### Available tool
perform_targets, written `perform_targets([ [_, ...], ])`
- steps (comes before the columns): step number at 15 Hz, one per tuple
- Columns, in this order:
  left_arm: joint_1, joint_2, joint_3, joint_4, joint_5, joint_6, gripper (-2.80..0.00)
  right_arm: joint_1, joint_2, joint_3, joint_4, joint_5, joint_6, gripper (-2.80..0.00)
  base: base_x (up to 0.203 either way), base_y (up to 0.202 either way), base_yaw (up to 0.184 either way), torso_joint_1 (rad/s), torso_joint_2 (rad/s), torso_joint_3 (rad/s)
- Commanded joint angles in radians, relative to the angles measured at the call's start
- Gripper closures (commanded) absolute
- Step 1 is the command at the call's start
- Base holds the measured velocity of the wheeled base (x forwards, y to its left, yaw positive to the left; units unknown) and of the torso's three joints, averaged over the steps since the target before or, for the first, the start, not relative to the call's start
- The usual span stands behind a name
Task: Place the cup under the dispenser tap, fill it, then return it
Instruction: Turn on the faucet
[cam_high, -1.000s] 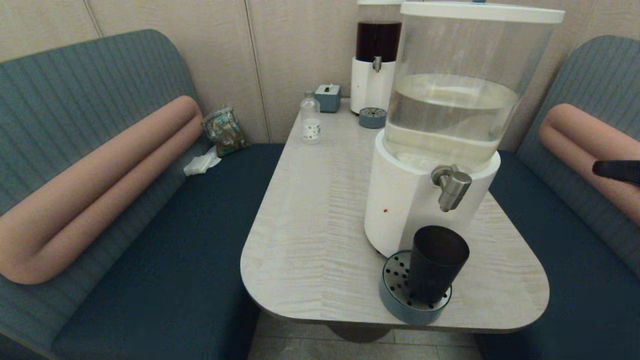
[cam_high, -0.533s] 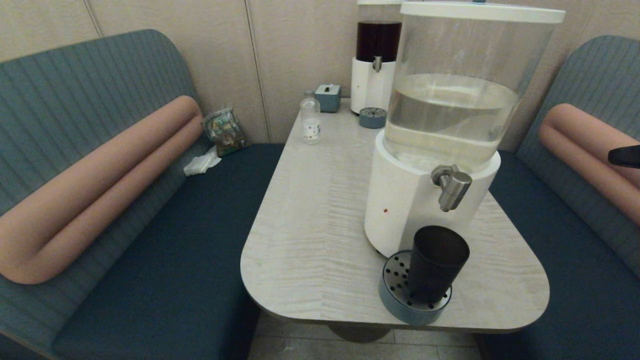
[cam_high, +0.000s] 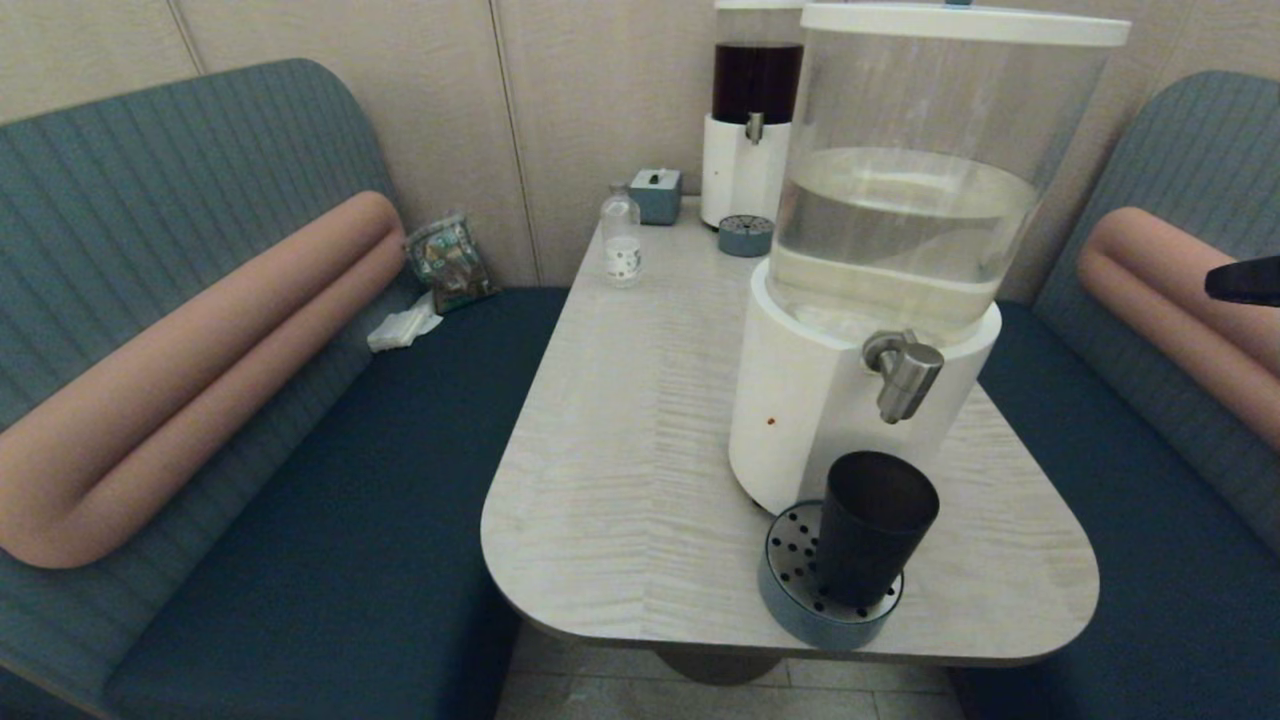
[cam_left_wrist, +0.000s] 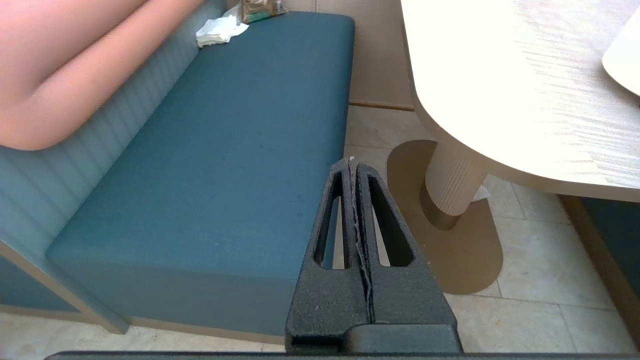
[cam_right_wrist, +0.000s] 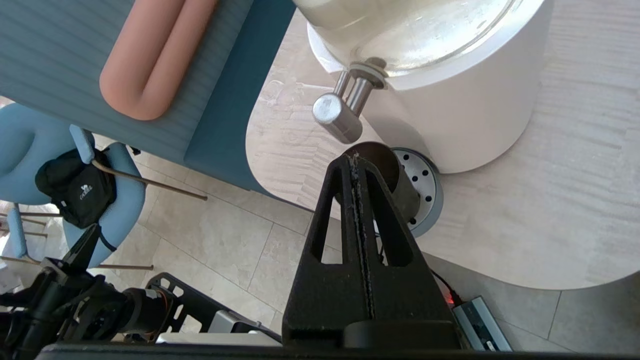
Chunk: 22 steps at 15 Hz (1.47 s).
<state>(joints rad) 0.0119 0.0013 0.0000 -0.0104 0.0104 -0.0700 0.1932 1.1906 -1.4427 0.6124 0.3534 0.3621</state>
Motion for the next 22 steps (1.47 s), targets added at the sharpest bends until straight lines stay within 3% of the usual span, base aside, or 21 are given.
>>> perform_targets([
  [1,0.0,0.0,0.0,0.0,0.0,-0.001,0.0,0.0,0.02,-0.005,0.001,0.002,0.001,0.0,0.0,0.0,0.0,0.0,0.0,0.0],
  [5,0.0,0.0,0.0,0.0,0.0,-0.001,0.0,0.014,0.079,-0.031,-0.005,0.002,-0.023,0.0,0.0,0.0,0.0,0.0,0.0,0.0],
  [10,0.0,0.0,0.0,0.0,0.0,-0.001,0.0,0.12,0.177,-0.098,0.0,-0.165,-0.046,0.0,0.0,0.0,0.0,0.0,0.0,0.0],
  [19,0.0,0.0,0.0,0.0,0.0,-0.001,0.0,0.181,0.253,-0.128,-0.003,-0.216,-0.044,0.0,0.0,0.0,0.0,0.0,0.0,0.0],
  [22,0.0,0.0,0.0,0.0,0.0,-0.001,0.0,0.195,0.292,-0.128,-0.009,-0.277,-0.046,0.0,0.0,0.0,0.0,0.0,0.0,0.0],
])
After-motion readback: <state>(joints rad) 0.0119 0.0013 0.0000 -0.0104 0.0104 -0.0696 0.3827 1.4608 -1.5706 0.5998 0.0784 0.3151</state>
